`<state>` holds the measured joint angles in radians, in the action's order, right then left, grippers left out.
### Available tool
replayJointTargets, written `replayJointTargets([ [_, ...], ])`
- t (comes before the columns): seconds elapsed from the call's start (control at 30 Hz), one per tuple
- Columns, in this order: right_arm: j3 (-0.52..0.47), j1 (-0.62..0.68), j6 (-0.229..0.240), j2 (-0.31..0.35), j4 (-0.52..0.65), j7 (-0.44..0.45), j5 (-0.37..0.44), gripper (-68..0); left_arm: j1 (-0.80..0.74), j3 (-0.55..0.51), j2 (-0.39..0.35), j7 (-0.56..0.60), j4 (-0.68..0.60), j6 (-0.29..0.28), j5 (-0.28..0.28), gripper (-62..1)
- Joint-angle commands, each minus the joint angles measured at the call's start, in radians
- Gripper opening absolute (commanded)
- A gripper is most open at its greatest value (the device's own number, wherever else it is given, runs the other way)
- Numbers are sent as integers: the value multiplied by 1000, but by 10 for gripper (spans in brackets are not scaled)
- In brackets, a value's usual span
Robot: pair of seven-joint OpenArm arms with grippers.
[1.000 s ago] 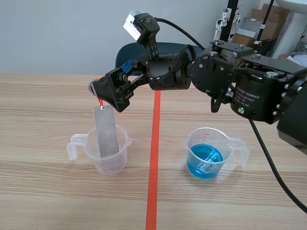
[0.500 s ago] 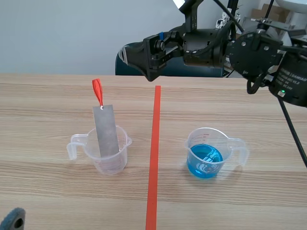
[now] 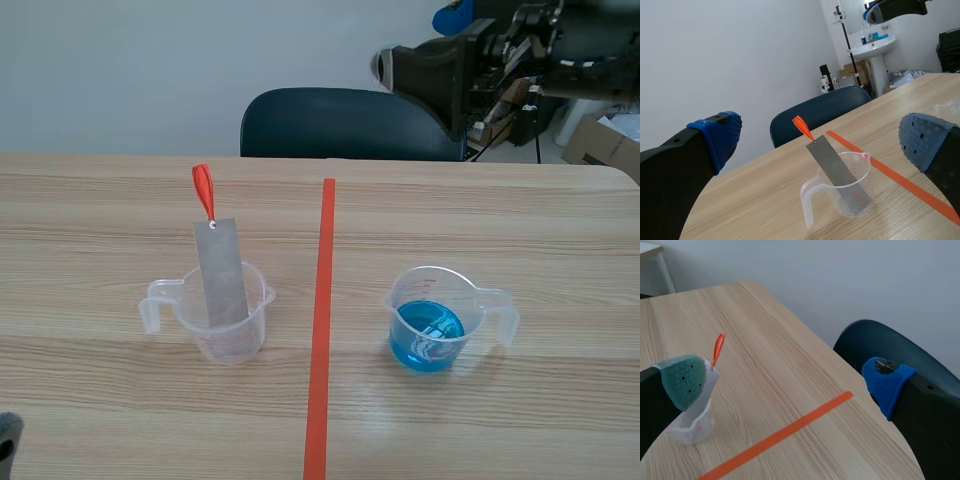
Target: Do the redox reaction experiment. return to the home posture
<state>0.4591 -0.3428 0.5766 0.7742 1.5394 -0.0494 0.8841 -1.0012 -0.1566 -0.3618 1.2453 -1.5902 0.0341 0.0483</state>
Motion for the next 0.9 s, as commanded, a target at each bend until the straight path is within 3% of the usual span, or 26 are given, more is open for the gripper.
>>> replayJointTargets([
  [0.0, -43, 36, -1, 34, 4, 11, -16, -4, -5, 1, -22, 1, -4, 20, -39, 14],
  [0.27, -315, 320, -1, 76, 5, 25, -41, -4, -5, 1, -77, -95, -96, 35, -63, 14],
  [0.43, -420, 431, -15, 76, 6, 79, -99, -4, -4, 1, -134, -153, -148, 35, -60, 14],
  [0.5, -439, 472, -74, 76, 19, 121, -137, -4, -4, 1, -175, -169, -160, 35, -61, 14],
  [0.6, -445, 535, -212, 76, 70, 180, -190, -4, -3, 1, -248, -184, -163, 35, -68, 14],
  [0.73, -445, 618, -348, 76, 174, 235, -267, -4, 15, 1, -326, -259, -165, 35, -89, 14],
  [0.87, -445, 686, -468, 70, 299, 231, -330, -4, 56, -3, -337, -303, -165, 32, -116, 14],
])
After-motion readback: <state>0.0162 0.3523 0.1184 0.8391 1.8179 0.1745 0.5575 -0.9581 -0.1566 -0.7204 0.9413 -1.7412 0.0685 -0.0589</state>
